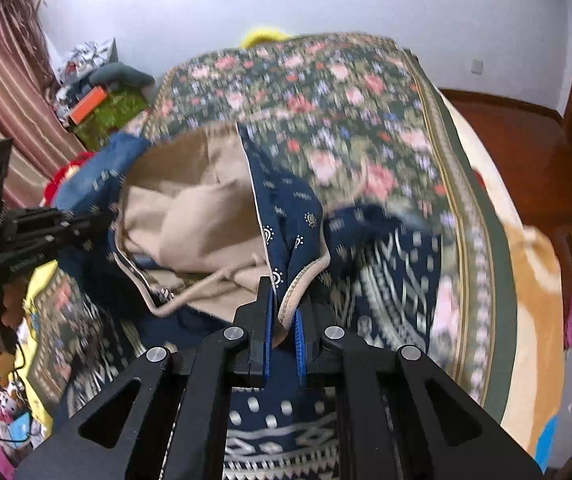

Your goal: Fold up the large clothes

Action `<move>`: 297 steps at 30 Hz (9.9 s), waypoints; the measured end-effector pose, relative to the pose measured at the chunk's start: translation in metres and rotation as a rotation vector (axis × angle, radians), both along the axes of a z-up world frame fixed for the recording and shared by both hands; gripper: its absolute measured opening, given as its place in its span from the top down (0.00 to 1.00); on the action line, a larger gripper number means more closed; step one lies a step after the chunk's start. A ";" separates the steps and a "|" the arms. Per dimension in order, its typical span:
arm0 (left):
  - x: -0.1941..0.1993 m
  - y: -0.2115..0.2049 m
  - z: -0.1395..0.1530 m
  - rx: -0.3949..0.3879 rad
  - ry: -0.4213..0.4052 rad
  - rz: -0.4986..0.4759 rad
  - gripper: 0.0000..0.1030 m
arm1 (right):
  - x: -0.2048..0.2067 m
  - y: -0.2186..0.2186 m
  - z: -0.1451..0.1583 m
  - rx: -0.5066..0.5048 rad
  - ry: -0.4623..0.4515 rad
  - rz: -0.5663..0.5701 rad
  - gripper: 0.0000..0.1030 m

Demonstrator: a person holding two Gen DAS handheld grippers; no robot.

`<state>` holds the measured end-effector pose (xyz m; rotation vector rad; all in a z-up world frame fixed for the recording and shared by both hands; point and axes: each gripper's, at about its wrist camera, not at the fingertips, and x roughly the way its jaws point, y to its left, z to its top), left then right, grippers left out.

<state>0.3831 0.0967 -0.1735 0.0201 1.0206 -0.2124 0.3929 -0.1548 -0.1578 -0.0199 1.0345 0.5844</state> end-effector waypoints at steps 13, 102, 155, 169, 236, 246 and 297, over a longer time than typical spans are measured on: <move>-0.041 -0.001 -0.046 -0.002 0.120 0.002 0.83 | -0.019 -0.007 -0.028 -0.077 0.064 -0.016 0.85; -0.135 -0.043 -0.054 0.001 -0.014 -0.105 0.95 | -0.102 -0.019 -0.029 0.076 0.149 0.032 0.94; -0.031 0.078 -0.037 0.073 -0.063 0.006 0.35 | 0.029 -0.083 -0.064 0.062 0.254 -0.258 0.48; -0.016 0.092 -0.046 -0.189 -0.020 0.137 0.88 | 0.077 -0.055 -0.090 0.105 0.227 -0.286 0.78; -0.178 0.125 0.006 0.081 -0.123 0.391 0.16 | -0.089 -0.022 0.019 -0.216 -0.044 0.025 0.31; -0.235 0.154 -0.044 -0.057 -0.008 0.547 0.16 | -0.133 -0.050 -0.003 -0.198 0.056 -0.055 0.31; -0.203 0.141 0.028 -0.583 -0.156 0.413 0.92 | -0.086 -0.033 0.052 0.252 -0.037 -0.093 0.91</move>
